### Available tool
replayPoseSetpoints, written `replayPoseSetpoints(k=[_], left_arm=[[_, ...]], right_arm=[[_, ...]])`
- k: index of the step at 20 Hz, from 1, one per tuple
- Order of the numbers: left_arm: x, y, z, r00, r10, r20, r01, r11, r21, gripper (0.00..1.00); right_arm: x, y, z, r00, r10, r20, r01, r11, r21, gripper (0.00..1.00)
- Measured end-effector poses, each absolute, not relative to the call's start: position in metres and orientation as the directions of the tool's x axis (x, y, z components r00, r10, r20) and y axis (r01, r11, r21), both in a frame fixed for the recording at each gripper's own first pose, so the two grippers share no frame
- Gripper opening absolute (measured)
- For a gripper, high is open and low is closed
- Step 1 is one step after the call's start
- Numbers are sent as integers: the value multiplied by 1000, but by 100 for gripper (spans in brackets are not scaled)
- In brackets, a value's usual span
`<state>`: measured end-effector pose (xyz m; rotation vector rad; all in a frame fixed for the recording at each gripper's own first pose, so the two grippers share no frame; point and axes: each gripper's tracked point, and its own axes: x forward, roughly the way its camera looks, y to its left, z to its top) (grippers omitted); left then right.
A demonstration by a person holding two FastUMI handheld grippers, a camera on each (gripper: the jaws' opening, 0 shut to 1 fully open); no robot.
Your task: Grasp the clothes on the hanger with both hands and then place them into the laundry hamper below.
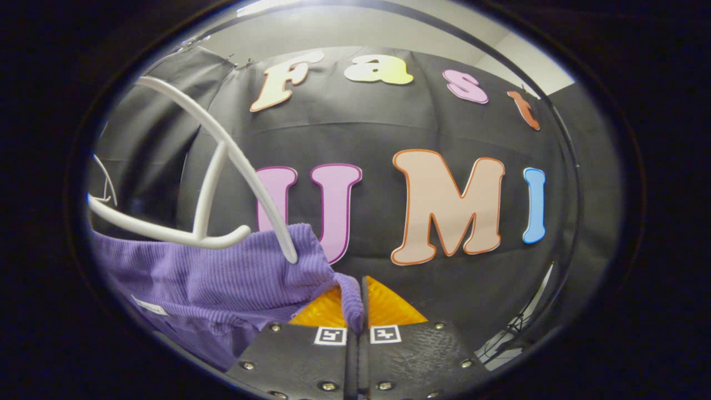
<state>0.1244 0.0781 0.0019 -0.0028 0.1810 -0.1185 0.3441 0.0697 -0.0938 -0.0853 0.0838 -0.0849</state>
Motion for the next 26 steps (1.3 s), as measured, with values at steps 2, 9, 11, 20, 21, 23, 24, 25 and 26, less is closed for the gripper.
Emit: replayPoseSetpoints(k=[2, 9, 11, 20, 21, 23, 24, 25, 26], left_arm=[[119, 83, -3, 977, -109, -185, 107, 994, -18, 0], [93, 88, -1, 978, -114, -175, 109, 993, -37, 0], [85, 88, -1, 978, -117, -174, 112, 993, -42, 0], [36, 63, 7, 974, -162, -161, 156, 986, -52, 0], [31, 59, 12, 974, -169, -153, 163, 985, -52, 0], [25, 57, 25, 979, -161, -125, 157, 987, -41, 0], [23, 57, 33, 982, -155, -106, 152, 988, -33, 0], [20, 55, 38, 983, -154, -97, 152, 988, -34, 0], [18, 52, 43, 983, -159, -93, 156, 987, -40, 1]], right_arm=[[330, 67, -89, 992, -106, -65, 101, 992, -81, 1], [292, 76, -88, 988, -126, -87, 117, 988, -102, 1], [268, 87, -95, 990, -106, -96, 98, 991, -90, 1], [198, 126, -77, 994, -64, -91, 51, 989, -138, 1], [192, 129, -71, 994, -62, -87, 50, 990, -134, 1], [178, 130, -56, 995, -71, -71, 61, 989, -133, 1], [172, 132, -48, 996, -70, -61, 61, 990, -130, 1], [166, 133, -41, 996, -69, -52, 62, 990, -126, 1], [160, 135, -34, 997, -68, -45, 62, 991, -117, 1]])
